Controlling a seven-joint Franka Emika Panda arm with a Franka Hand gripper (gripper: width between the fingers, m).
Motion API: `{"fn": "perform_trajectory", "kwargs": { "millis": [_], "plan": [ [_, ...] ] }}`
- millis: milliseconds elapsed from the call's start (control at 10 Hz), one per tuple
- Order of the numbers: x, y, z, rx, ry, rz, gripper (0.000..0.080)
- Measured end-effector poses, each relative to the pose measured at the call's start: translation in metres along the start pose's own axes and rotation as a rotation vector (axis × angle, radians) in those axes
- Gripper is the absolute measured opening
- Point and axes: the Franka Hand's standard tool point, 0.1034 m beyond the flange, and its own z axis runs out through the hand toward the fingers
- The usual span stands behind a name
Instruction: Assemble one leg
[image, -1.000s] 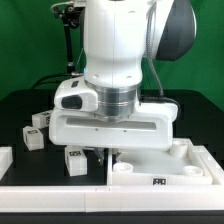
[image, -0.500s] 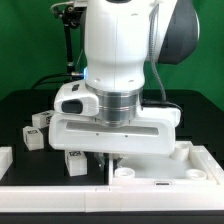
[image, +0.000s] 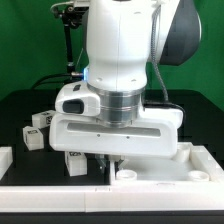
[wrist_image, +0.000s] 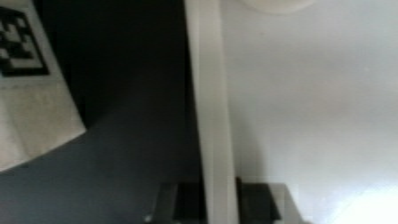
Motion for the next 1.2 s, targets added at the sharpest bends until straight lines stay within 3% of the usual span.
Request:
{"fn": "perform_trajectory", "kwargs": {
  "millis": [500,700,800,900,1000,1100,1200],
  "plan": [
    [0.0,0.001,0.0,0.0,0.001,-0.01,0.0058],
    [0.0,0.001,0.0,0.0,0.002,-0.01,0.0389],
    [0.0,0.001,-0.002,0.001,-0.002,-0.013,0.0389],
    [-0.006,0.003,-0.016,0.005,-0.032,-0.027,0.0566],
    [-0.008,0.006,-0.031,0.008,-0.041,-0.046,0.0566],
    [-0.008,0.007,-0.042,0.005,-0.037,-0.061,0.0632],
    [-0.009,0.008,-0.049,-0.009,-0.041,-0.079,0.0632]
  ]
}}
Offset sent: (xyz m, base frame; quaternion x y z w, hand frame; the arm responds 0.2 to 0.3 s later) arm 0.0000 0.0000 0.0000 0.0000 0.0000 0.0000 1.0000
